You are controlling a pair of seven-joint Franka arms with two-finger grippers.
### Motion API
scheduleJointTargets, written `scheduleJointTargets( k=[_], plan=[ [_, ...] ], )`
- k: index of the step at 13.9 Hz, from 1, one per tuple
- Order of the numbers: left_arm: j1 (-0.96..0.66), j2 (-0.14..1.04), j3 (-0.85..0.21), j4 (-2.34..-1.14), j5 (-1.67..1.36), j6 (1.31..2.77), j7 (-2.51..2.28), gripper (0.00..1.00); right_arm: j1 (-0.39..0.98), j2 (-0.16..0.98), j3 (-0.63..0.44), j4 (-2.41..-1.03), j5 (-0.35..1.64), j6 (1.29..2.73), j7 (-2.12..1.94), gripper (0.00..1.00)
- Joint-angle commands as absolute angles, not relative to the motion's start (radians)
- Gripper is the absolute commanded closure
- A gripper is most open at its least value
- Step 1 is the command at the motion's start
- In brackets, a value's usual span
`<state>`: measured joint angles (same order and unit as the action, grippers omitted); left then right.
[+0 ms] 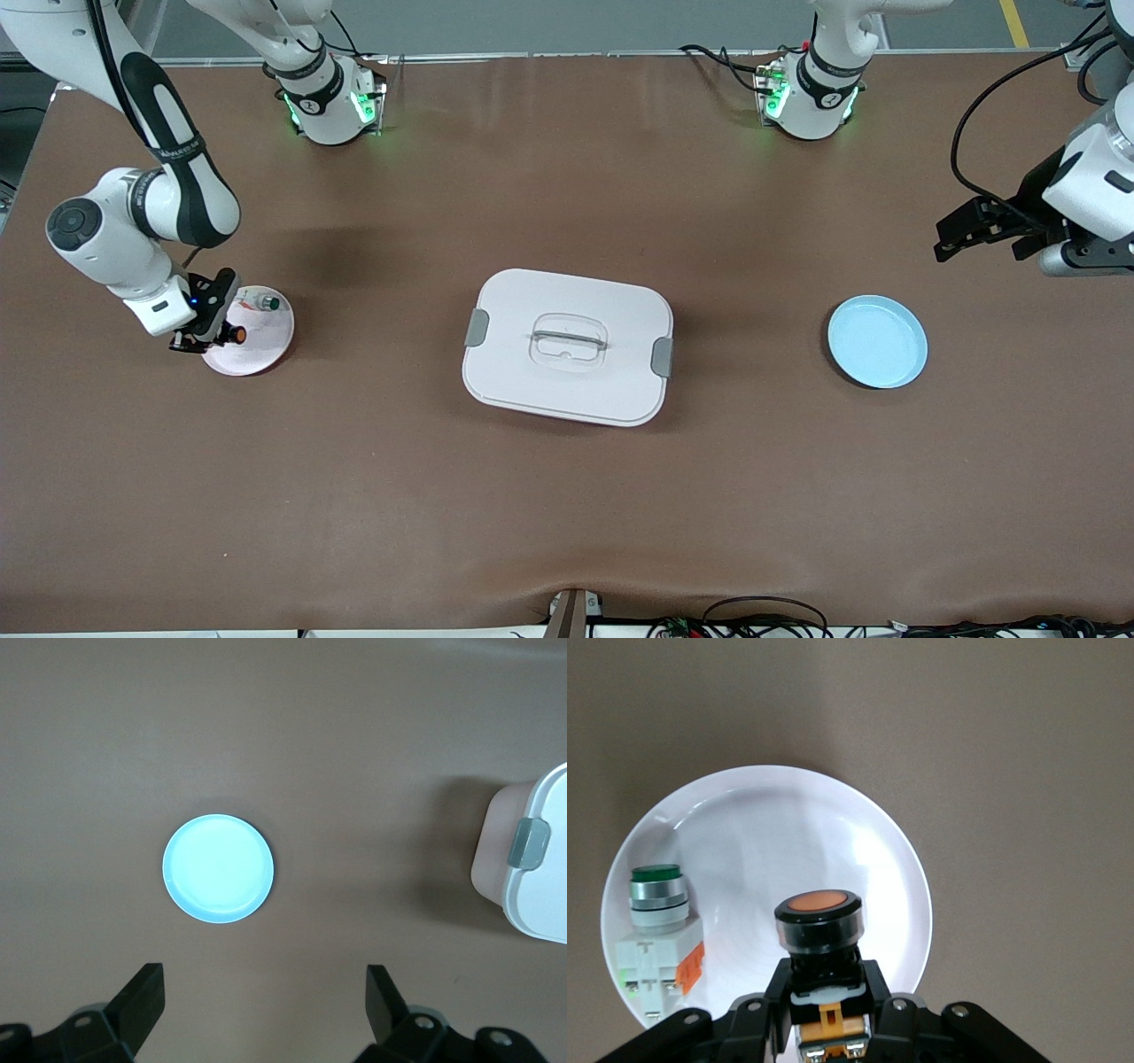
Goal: Transfer orange switch to right arm and place
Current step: 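Lower the switch onto the pink plate and open the right gripper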
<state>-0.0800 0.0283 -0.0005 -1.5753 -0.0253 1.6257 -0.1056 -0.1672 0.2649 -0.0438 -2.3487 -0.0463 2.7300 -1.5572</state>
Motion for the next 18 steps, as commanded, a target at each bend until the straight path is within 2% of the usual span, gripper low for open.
scheduleJointTargets(
  k=[1,13,14,15,18],
  plan=[
    [-0.075,0.058,0.002,-1.526,-0.026,1.598,-0.101,0.00,-0.183,0.304,-0.029,-2.347,-0.066,2.769,-1.571,1.00],
    [-0.077,0.077,0.003,-1.499,-0.020,1.597,-0.100,0.00,-0.179,0.391,-0.029,-2.341,-0.066,2.841,-1.575,1.00],
    [-0.077,0.077,0.003,-1.499,-0.020,1.597,-0.100,0.00,-0.178,0.391,-0.029,-2.335,-0.066,2.839,-1.574,0.60],
    [-0.077,0.077,0.003,-1.499,-0.020,1.597,-0.100,0.00,-0.178,0.390,-0.029,-2.332,-0.066,2.836,-1.572,0.01],
    [-0.078,0.077,0.003,-1.499,-0.020,1.597,-0.100,0.00,-0.179,0.388,-0.029,-2.326,-0.066,2.829,-1.568,0.00]
  ],
)
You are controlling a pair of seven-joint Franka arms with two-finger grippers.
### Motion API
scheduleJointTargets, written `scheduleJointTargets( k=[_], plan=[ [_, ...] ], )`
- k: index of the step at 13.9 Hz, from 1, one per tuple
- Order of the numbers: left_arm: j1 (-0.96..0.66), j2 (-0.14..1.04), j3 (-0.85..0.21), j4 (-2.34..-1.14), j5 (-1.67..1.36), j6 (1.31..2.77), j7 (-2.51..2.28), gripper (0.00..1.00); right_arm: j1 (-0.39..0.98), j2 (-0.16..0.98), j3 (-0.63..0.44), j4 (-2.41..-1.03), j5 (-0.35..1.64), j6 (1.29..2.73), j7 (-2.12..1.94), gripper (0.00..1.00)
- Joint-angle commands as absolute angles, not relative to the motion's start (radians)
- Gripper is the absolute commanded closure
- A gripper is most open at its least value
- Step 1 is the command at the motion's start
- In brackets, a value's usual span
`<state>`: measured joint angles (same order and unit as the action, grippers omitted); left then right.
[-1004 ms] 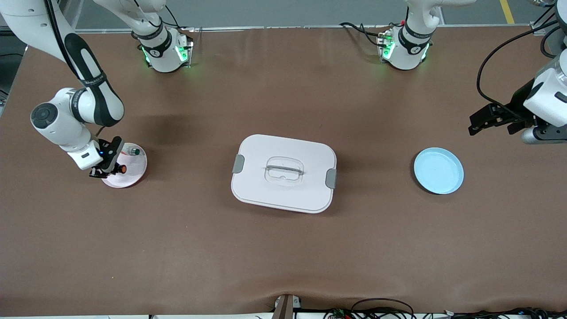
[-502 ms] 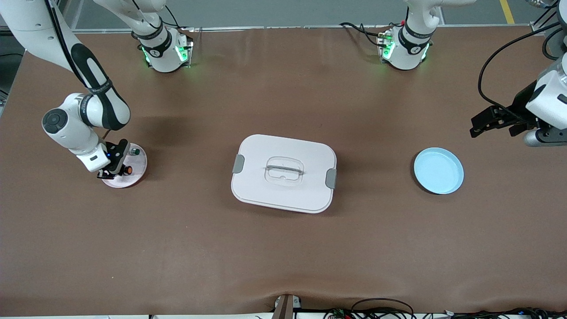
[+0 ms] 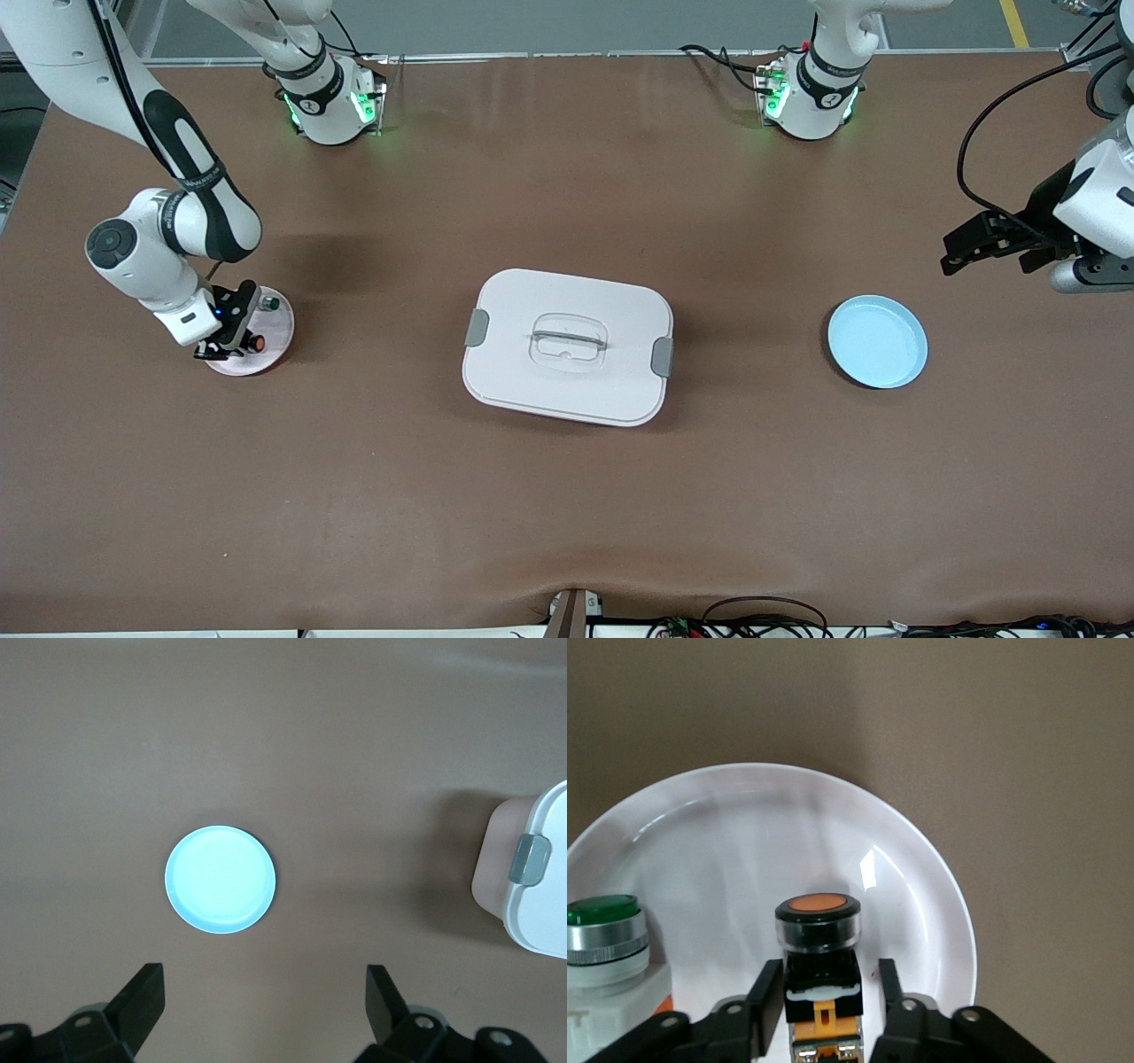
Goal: Transfer orange switch to right arm and place
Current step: 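Lower the switch onto the pink plate and open the right gripper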
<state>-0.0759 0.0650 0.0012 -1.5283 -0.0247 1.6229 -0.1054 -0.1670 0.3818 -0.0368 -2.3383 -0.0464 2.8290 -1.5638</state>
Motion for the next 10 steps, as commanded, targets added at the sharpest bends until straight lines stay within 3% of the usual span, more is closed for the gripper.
scheduleJointTargets(
  k=[1,6,10],
  plan=[
    [-0.077,0.077,0.003,-1.499,-0.020,1.597,-0.100,0.00,-0.179,0.388,-0.029,-2.316,-0.066,2.826,-1.569,0.00],
    [-0.075,0.081,0.003,-1.499,-0.020,1.598,-0.100,0.00,-0.187,0.367,-0.028,-2.267,-0.061,2.700,-1.559,0.00],
    [-0.075,0.081,0.003,-1.499,-0.020,1.597,-0.100,0.00,-0.186,0.305,-0.028,-2.159,-0.054,2.411,-1.488,0.00]
  ],
)
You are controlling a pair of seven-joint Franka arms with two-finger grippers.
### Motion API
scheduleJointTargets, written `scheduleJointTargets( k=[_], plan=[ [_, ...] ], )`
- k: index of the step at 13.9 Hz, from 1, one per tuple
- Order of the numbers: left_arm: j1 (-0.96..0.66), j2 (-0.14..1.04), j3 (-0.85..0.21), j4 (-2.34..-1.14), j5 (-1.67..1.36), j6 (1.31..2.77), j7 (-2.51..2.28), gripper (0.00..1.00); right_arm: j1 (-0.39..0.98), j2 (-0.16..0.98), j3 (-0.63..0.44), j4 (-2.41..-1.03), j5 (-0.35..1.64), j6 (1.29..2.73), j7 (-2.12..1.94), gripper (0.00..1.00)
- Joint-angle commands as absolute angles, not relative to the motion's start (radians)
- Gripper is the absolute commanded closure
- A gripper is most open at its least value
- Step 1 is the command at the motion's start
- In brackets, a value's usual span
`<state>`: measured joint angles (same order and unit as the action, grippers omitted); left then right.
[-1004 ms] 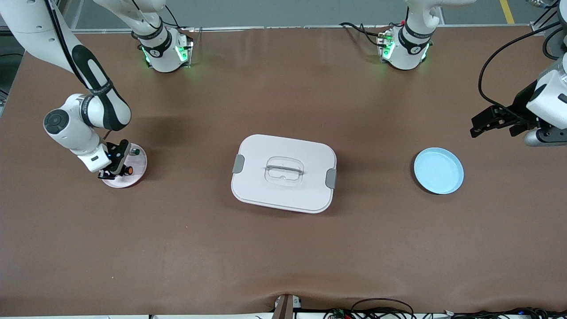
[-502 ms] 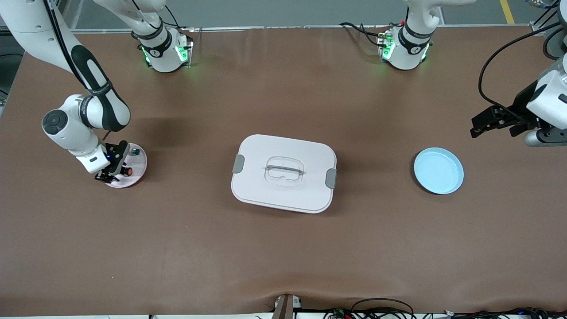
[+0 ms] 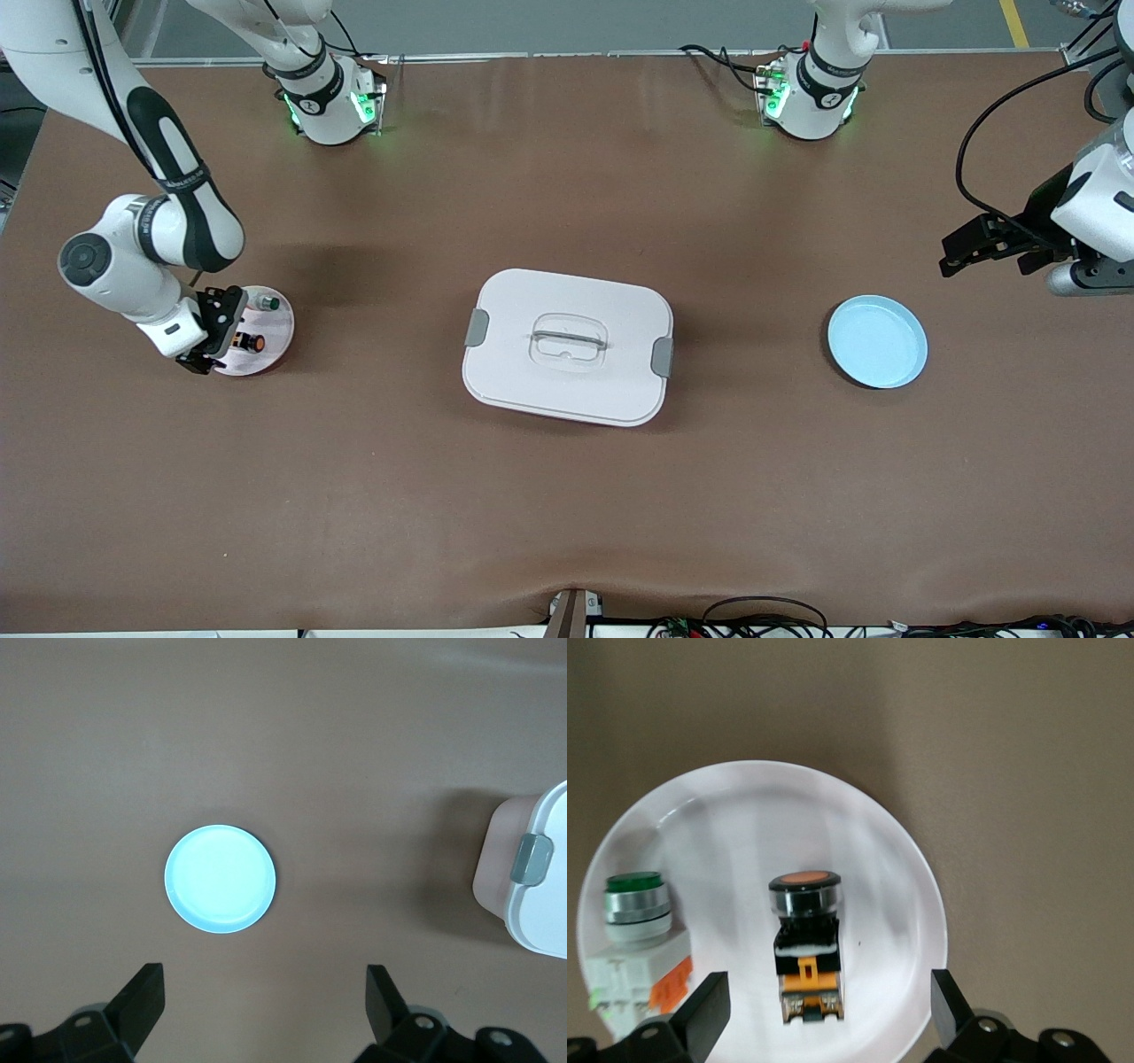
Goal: Transfer orange switch to right arm and place
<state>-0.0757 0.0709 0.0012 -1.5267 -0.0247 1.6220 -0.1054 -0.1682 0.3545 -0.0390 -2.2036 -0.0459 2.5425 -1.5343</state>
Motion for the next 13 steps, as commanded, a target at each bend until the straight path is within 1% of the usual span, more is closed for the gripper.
scheduleJointTargets(
  k=[1,2,9,11,13],
  plan=[
    [-0.077,0.081,0.003,-1.499,-0.020,1.597,-0.100,0.00,-0.186,0.289,-0.028,-2.129,-0.054,2.342,-1.461,0.00],
    [-0.075,0.083,0.003,-1.497,-0.020,1.597,-0.100,0.00,-0.184,0.272,-0.028,-2.105,-0.054,2.283,-1.419,0.00],
    [-0.078,0.083,0.003,-1.497,-0.018,1.597,-0.100,0.00,-0.178,0.095,-0.020,-2.099,-0.052,2.062,-1.028,0.00],
    [-0.080,0.081,0.003,-1.497,-0.018,1.598,-0.100,0.00,-0.164,0.057,-0.018,-2.092,-0.052,2.001,-0.912,0.00],
    [-0.080,0.083,0.003,-1.497,-0.018,1.597,-0.100,0.00,-0.150,0.038,-0.015,-2.051,-0.051,1.915,-0.791,0.00]
  ],
)
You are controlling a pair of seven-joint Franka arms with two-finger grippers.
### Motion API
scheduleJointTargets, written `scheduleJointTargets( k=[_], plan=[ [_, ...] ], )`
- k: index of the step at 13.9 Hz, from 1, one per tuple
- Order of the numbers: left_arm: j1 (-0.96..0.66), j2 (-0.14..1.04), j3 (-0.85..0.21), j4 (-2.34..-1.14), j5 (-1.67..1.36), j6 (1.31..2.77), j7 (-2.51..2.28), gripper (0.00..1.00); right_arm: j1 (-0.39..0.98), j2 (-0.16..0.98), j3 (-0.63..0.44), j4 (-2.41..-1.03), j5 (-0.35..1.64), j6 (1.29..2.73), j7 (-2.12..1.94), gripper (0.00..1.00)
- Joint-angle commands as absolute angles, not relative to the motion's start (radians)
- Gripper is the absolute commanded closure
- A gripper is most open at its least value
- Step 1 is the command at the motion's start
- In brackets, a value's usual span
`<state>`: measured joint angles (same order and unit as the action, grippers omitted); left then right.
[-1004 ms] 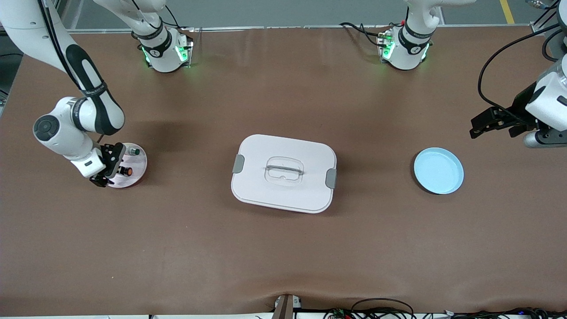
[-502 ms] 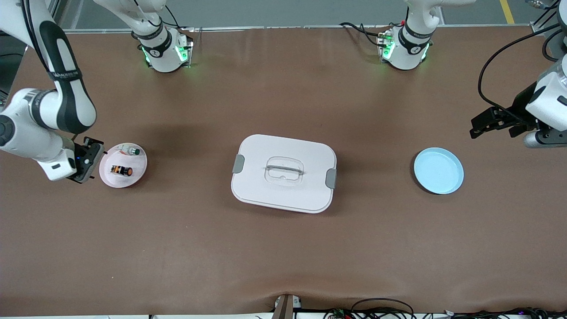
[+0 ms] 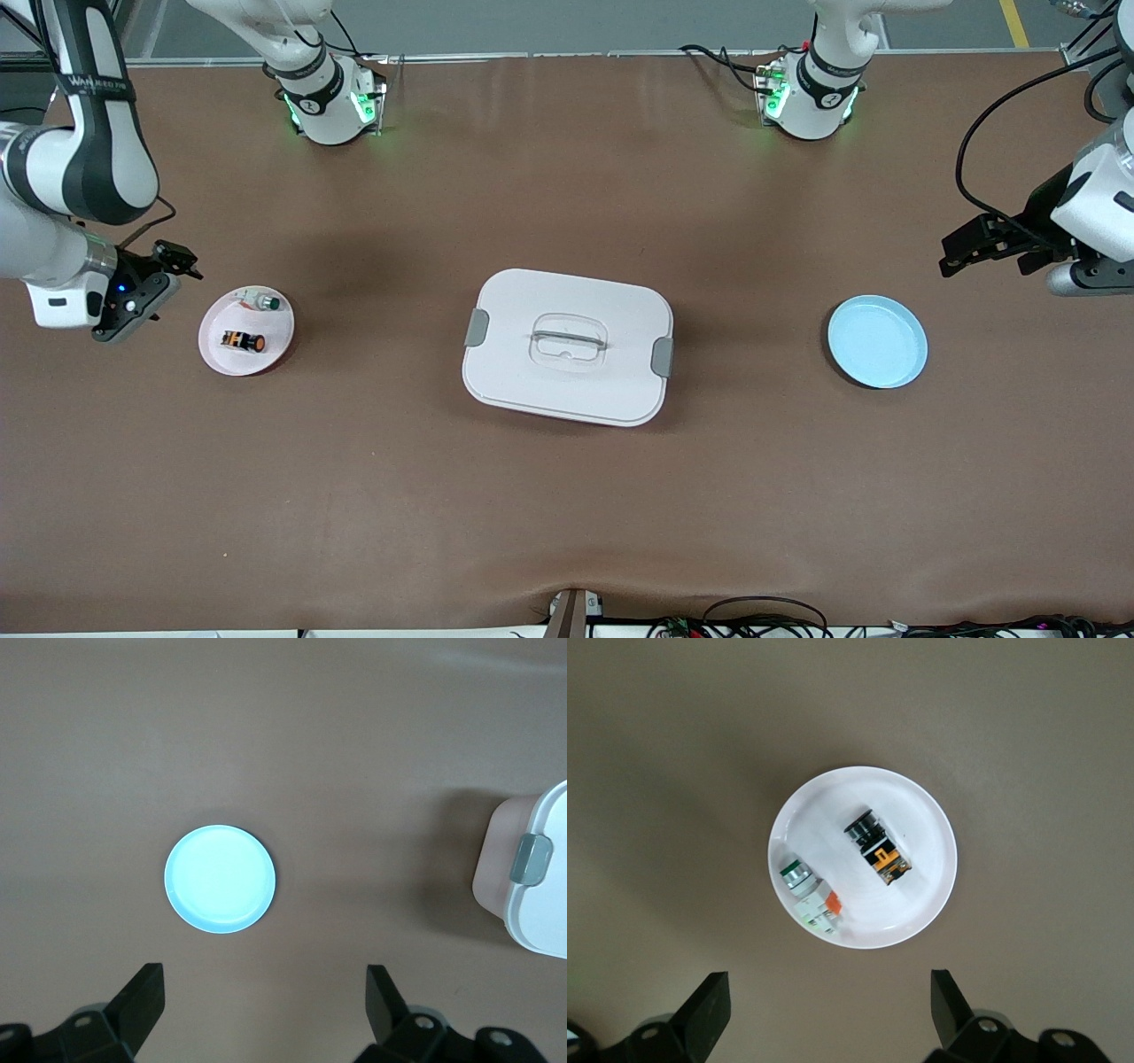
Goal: Transfer orange switch to right arm and place
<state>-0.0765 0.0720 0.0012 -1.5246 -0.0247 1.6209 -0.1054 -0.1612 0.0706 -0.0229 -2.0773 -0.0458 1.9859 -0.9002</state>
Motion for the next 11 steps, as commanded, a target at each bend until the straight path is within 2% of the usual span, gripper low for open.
scheduleJointTargets(
  k=[1,5,7,11],
  plan=[
    [-0.081,0.081,0.003,-1.497,-0.018,1.597,-0.100,0.00,-0.146,0.034,-0.015,-2.019,-0.051,1.864,-0.746,0.00],
    [-0.083,0.081,0.003,-1.497,-0.020,1.597,-0.100,0.00,-0.147,0.028,-0.021,-1.870,-0.040,1.630,-0.675,0.00],
    [-0.081,0.081,0.003,-1.497,-0.020,1.597,-0.100,0.00,-0.150,0.018,-0.023,-1.849,-0.040,1.577,-0.629,0.00],
    [-0.075,0.083,0.003,-1.497,-0.020,1.597,-0.098,0.00,-0.149,0.015,-0.023,-1.826,-0.028,1.569,-0.620,0.00]
  ],
)
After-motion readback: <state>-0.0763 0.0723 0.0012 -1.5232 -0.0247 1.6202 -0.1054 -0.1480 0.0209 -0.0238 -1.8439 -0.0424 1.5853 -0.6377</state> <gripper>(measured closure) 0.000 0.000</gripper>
